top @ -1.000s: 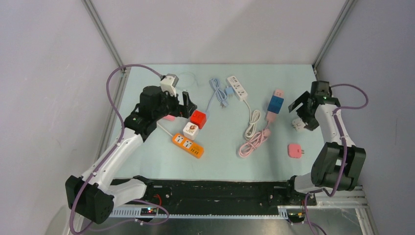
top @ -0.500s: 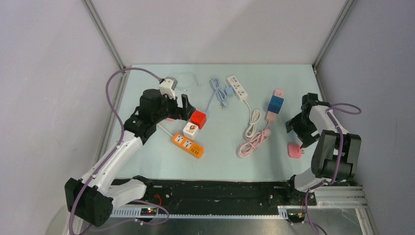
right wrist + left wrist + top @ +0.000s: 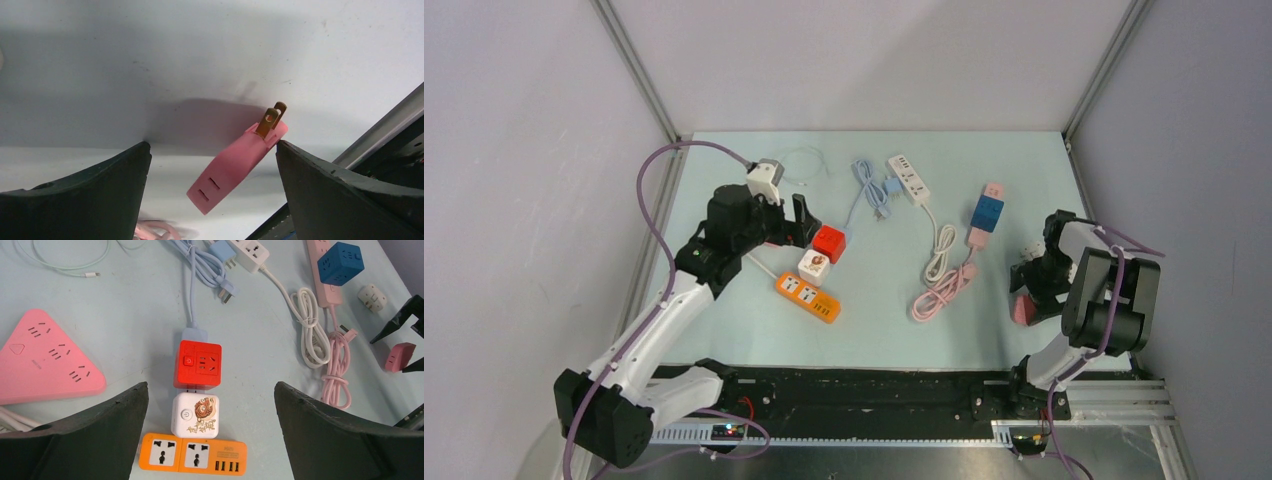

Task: Insert the plug
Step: Pick up the plug from the center of the board.

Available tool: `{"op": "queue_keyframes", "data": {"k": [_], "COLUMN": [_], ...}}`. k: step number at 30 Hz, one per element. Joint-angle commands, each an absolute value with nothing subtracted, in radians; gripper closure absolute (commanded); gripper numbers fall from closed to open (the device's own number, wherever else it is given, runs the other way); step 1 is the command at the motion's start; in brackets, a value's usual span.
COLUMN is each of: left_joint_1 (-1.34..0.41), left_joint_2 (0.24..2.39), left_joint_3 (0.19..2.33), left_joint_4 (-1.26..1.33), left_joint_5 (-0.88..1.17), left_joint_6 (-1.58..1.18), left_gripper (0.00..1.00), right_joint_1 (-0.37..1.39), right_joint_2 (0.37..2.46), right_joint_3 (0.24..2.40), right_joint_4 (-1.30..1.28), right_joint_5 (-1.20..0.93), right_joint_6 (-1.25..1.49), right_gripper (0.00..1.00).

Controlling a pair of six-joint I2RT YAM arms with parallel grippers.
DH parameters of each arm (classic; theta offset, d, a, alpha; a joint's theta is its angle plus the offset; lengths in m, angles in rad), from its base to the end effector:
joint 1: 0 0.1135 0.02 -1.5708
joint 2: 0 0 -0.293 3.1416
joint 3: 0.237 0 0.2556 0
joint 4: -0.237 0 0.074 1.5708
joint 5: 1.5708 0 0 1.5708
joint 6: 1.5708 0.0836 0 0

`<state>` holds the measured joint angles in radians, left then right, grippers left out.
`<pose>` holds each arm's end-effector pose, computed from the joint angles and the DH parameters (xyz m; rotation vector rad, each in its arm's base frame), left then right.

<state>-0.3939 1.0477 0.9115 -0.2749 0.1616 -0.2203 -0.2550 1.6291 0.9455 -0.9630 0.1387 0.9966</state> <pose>0.2455 -0.1166 0.3305 0.2814 1.9995 -0.5549 0.2445 -0.0757 0.1393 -1.8161 -2.5268 0.2442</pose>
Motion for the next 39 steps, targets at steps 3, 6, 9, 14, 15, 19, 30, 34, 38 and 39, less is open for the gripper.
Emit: {"op": "queue_keyframes", "data": {"k": [3,6,9,14,15,19,30,34,38,39], "left_joint_1": [-0.387,-0.387,-0.387,-0.387,-0.387,-0.387,-0.387,-0.387,-0.387,-0.387], "left_joint_2": [1.022,1.023,1.026,1.028,1.029,1.031,1.032,1.032,1.033,1.033], "left_joint_3": [0.916,0.921,0.925,0.926,0.926,0.923,0.925,0.925,0.927,0.927], "left_joint_4": [-0.251,-0.250,-0.251,-0.251,-0.251,-0.251,-0.251,-0.251,-0.251,-0.251], "left_joint_5": [0.145,0.143,0.144,0.150,0.151,0.157,0.163,0.161,0.157,0.158], "left_joint_6": [-0.223,-0.221,-0.221,-0.222,-0.222,-0.224,-0.223,-0.223,-0.223,-0.223], "left_gripper": [0.02,0.02,0.02,0.02,0.02,0.02,0.02,0.02,0.02,0.02], "right_joint_1": [-0.285,-0.295,-0.301,-0.302,-0.302,-0.308,-0.455,-0.461,-0.452,-0.452], "right_joint_2": [1.604,1.558,1.540,1.539,1.537,1.517,1.423,1.451,1.481,1.481], "right_joint_3": [0.867,0.838,0.829,0.828,0.826,0.815,0.708,0.707,0.703,0.698], "right_joint_4": [-0.902,-0.858,-0.849,-0.857,-0.857,-0.849,-0.699,-0.683,-0.695,-0.693], "right_joint_5": [0.153,0.153,0.155,0.164,0.166,0.176,0.097,0.072,0.065,0.065], "right_joint_6": [1.122,1.141,1.139,1.131,1.128,1.130,1.131,1.136,1.155,1.161], "right_gripper": [0.04,0.15,0.26,0.12,0.08,0.01,0.04,0.07,0.11,0.12]}}
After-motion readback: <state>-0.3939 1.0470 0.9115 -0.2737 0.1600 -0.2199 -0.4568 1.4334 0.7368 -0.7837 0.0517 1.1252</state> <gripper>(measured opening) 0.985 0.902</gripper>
